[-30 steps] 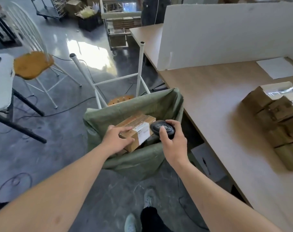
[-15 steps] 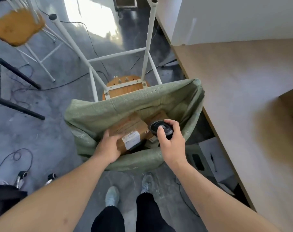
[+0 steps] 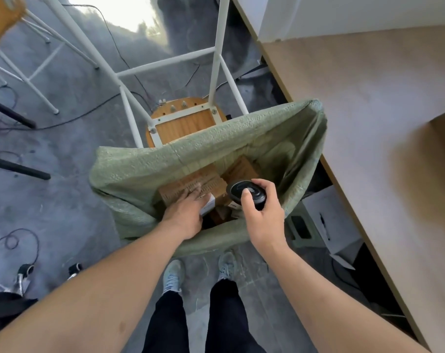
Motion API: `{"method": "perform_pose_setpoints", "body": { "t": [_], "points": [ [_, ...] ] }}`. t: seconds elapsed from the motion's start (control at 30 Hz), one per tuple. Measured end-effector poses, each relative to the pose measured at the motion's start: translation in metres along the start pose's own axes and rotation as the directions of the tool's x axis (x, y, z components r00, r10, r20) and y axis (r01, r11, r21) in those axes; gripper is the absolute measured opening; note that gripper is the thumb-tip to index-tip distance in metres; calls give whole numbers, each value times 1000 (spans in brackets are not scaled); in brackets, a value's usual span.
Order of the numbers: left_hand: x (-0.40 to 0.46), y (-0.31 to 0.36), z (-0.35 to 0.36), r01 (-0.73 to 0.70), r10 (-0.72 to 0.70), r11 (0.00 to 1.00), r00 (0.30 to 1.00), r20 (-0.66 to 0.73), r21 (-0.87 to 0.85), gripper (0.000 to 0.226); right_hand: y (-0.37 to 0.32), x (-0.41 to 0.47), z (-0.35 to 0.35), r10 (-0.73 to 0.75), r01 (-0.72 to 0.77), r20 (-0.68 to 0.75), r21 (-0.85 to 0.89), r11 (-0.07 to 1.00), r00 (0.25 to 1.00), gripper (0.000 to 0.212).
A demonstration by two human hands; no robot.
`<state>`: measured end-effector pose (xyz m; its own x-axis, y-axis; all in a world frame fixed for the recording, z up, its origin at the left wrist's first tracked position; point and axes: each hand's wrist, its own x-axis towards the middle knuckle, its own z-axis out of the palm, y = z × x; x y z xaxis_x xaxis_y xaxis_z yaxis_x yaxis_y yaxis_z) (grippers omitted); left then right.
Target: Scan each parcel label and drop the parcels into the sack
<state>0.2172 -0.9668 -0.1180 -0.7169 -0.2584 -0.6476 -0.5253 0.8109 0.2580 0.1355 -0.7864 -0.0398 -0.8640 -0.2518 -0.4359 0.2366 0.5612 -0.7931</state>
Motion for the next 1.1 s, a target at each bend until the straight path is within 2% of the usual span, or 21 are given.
{"method": "perform_pose_setpoints", "body": {
  "t": [0.07,0.27,0.53,0.8,1.1],
  "points": [
    [1,1,-5,-19,19,1000,1000,24,18,70,0,-3,4,2,-2,-11,-4,1000,1000,23],
    [-11,14,-30,-105,107,993,993,-58,47,62,-15,-19,7,-1,1,-60,-7,1000,998,27],
    [-59,49,-80,-238,257,955,962,-90,179,65,-48,-64,-5,-16,38,-247,84,996,969,26],
    [-125,100,-126,-425,493,839,859,-142,340,61,-74,-135,-49,-37,111,-478,128,986,878,30],
    [-201,212,-137,-559,684,690,710,-164,460,58,-68,-211,-143,-27,184,-697,152,971,717,30]
  ]
}}
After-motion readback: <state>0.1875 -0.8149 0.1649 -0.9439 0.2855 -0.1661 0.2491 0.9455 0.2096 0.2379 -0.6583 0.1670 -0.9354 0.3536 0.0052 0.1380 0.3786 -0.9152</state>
